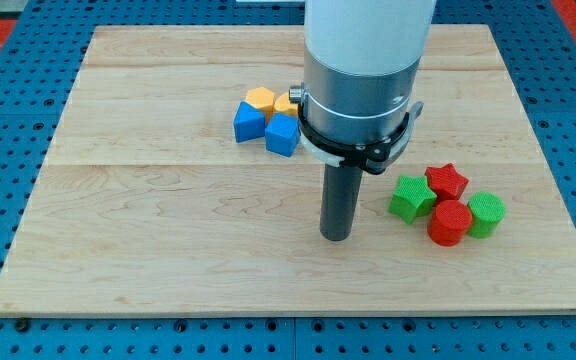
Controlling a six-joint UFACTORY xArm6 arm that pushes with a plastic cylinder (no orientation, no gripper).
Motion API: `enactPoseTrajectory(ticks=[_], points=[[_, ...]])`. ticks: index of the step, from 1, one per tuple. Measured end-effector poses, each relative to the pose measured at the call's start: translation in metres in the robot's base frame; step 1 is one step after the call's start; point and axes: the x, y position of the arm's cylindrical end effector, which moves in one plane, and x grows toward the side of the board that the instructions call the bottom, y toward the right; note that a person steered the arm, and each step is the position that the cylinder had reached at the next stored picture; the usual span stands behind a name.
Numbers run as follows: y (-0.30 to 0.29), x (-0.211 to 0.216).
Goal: Point your arm to the left of the green star
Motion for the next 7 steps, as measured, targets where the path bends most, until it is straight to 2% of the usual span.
enactPoseTrajectory(ticks=[7], points=[[0.000, -0.013]])
